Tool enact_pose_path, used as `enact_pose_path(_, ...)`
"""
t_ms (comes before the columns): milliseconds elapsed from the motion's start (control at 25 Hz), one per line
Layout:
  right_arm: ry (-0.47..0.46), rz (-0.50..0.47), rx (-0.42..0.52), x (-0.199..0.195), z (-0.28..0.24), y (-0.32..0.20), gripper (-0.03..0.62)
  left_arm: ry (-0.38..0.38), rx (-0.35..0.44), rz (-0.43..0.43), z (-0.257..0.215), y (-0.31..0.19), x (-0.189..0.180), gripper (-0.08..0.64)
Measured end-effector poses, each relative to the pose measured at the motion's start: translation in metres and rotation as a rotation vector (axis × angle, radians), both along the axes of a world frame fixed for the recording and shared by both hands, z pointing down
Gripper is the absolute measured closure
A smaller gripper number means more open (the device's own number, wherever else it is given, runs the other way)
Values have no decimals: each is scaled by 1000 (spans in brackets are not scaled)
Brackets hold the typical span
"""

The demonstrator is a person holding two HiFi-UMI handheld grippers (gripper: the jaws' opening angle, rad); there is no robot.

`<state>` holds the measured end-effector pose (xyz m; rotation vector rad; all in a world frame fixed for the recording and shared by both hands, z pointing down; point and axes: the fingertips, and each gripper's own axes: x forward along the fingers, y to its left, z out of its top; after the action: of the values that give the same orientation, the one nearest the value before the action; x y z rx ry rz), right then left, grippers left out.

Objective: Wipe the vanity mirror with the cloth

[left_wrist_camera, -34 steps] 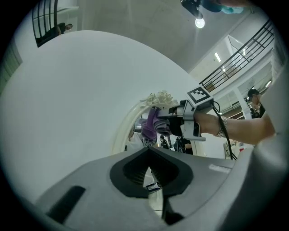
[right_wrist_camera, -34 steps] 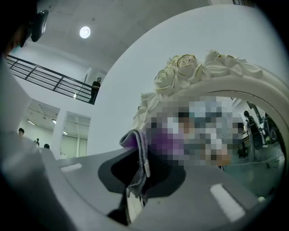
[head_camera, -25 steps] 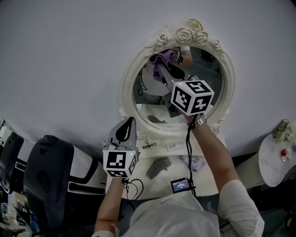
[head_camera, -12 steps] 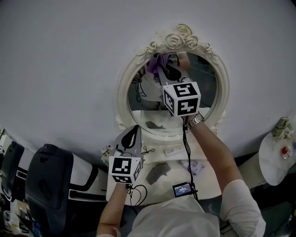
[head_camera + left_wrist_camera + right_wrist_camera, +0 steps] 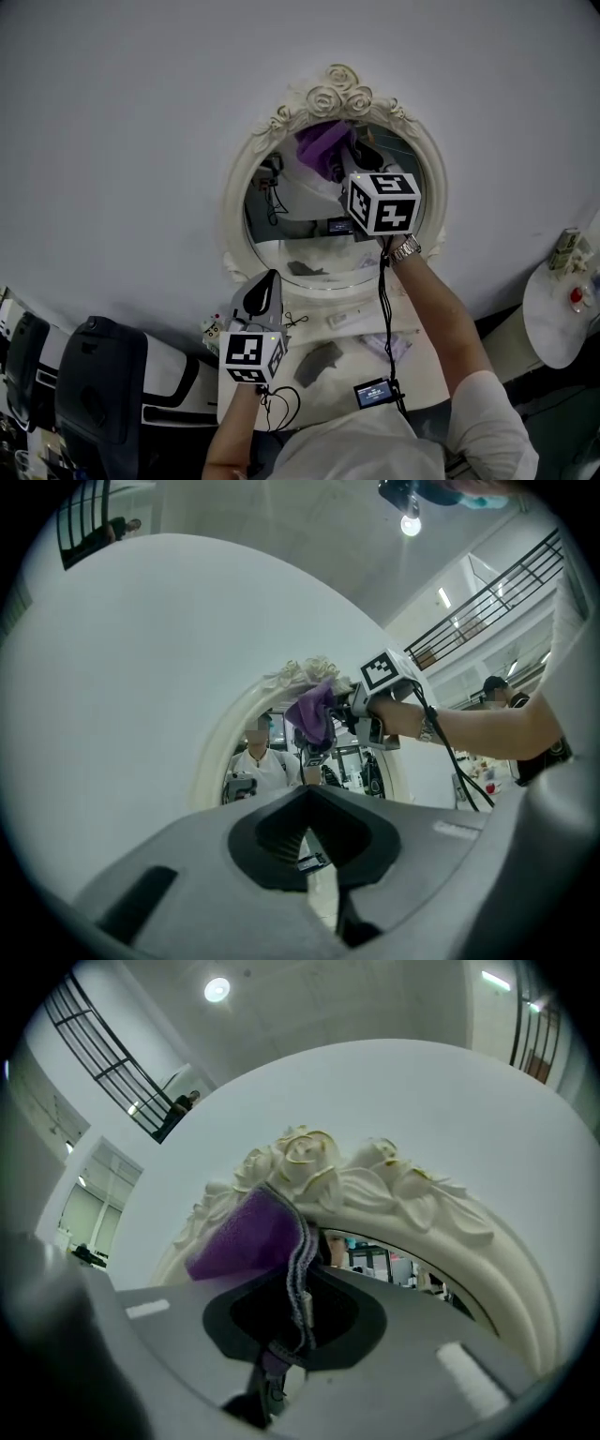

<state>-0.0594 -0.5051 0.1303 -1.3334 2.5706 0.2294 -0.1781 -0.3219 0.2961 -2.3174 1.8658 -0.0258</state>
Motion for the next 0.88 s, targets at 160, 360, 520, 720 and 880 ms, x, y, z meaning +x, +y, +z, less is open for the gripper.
enact_pose_path(160, -6, 58, -32, 33, 10, -15, 542, -4, -13, 40, 5, -10, 18, 557)
enact_pose_path(360, 1, 112, -47, 63, 17, -24, 541, -17, -17, 101, 8, -24, 44, 557)
enact_pose_path(520, 18, 152, -53, 85, 26, -29, 541, -8, -17, 128, 9, -29, 58, 555)
enact_pose_path(720, 38, 178, -32, 96, 29, -27, 542, 0, -28, 128, 14, -28, 62, 557)
enact_pose_path(880, 82, 142, 32, 76, 36, -9, 545, 8, -40, 90, 19, -29, 53, 555)
